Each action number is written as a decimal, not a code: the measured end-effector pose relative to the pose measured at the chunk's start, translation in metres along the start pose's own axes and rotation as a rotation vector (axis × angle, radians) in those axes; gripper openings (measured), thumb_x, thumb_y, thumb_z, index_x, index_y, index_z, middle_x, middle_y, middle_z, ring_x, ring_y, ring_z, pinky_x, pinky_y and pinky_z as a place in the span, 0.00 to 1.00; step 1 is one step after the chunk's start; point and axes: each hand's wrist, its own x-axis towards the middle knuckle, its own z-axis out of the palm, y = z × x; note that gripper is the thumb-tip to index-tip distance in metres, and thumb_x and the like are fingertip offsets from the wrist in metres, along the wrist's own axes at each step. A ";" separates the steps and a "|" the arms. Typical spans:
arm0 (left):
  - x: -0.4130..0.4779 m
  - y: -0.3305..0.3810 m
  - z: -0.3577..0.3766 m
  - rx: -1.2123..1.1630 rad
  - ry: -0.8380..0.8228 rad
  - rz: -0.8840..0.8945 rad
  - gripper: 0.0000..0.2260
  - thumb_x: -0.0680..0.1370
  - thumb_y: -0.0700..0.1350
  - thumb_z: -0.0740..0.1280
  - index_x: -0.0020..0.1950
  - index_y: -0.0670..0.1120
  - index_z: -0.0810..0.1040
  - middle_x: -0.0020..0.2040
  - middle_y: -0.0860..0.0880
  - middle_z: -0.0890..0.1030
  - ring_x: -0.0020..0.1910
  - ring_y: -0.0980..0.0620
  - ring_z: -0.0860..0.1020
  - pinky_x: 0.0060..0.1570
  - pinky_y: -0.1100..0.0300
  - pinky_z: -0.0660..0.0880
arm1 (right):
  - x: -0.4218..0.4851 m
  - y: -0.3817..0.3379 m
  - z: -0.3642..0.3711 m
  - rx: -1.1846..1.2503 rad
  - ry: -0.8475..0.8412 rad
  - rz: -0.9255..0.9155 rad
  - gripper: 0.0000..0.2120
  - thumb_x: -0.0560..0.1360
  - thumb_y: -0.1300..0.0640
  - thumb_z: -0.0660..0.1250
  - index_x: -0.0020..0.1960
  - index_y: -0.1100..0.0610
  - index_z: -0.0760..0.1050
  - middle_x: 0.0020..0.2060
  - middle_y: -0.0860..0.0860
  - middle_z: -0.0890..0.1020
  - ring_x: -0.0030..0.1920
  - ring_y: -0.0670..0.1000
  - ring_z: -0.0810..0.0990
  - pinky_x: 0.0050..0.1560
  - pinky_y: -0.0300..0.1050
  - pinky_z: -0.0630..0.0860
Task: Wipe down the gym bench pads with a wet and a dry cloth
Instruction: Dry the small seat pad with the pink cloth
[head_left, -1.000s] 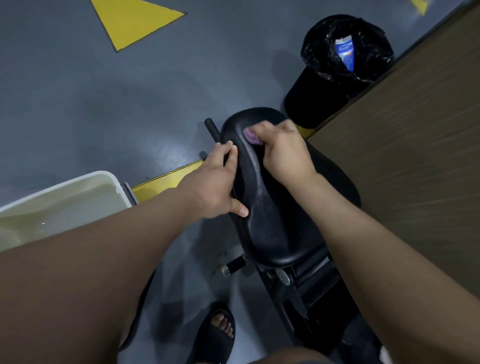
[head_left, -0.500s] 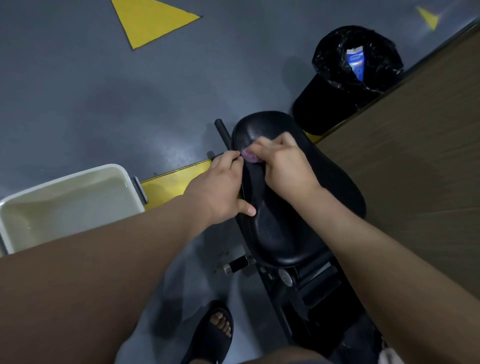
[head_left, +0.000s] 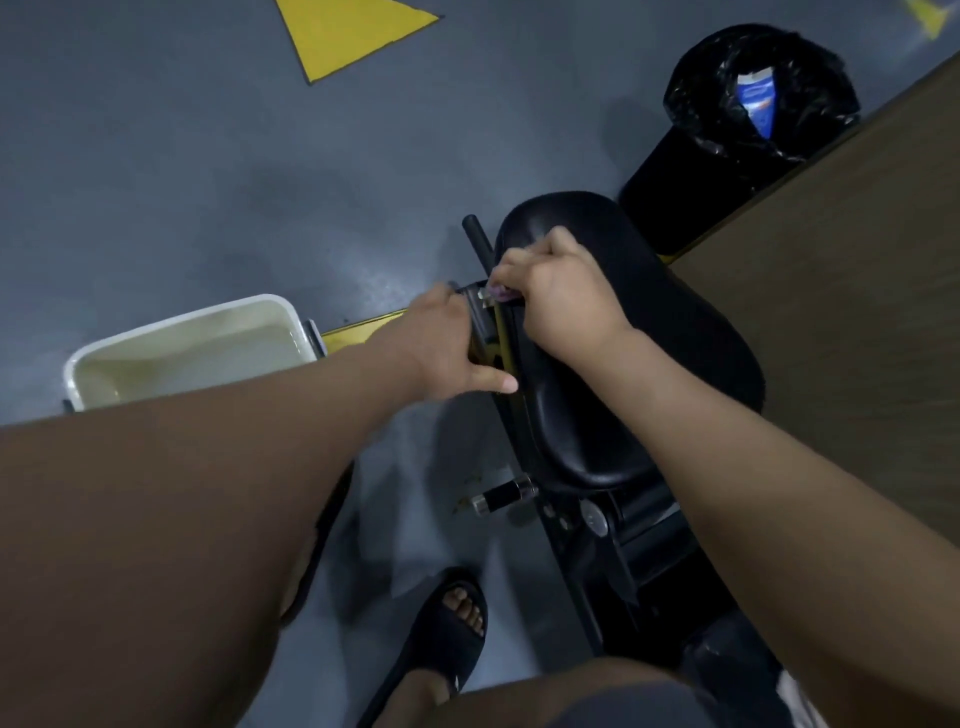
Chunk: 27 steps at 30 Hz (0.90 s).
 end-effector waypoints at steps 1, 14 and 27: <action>-0.003 -0.003 -0.002 0.016 -0.021 -0.012 0.46 0.69 0.69 0.72 0.75 0.39 0.65 0.71 0.42 0.66 0.71 0.42 0.67 0.66 0.50 0.68 | -0.010 -0.005 0.000 0.007 -0.008 0.013 0.21 0.69 0.61 0.53 0.50 0.50 0.82 0.44 0.43 0.80 0.49 0.49 0.62 0.52 0.51 0.73; -0.015 0.001 -0.003 -0.052 -0.143 0.097 0.37 0.77 0.30 0.58 0.83 0.44 0.48 0.84 0.47 0.47 0.82 0.51 0.48 0.75 0.65 0.46 | -0.138 -0.043 -0.011 0.147 0.003 -0.005 0.24 0.68 0.61 0.46 0.49 0.48 0.79 0.48 0.39 0.80 0.47 0.46 0.64 0.52 0.48 0.74; 0.020 -0.012 0.007 -0.095 -0.391 0.131 0.39 0.78 0.29 0.55 0.83 0.52 0.42 0.81 0.58 0.37 0.82 0.54 0.48 0.66 0.67 0.53 | -0.002 0.027 -0.006 0.134 0.125 0.124 0.18 0.77 0.66 0.66 0.58 0.45 0.83 0.48 0.37 0.82 0.47 0.47 0.63 0.49 0.32 0.63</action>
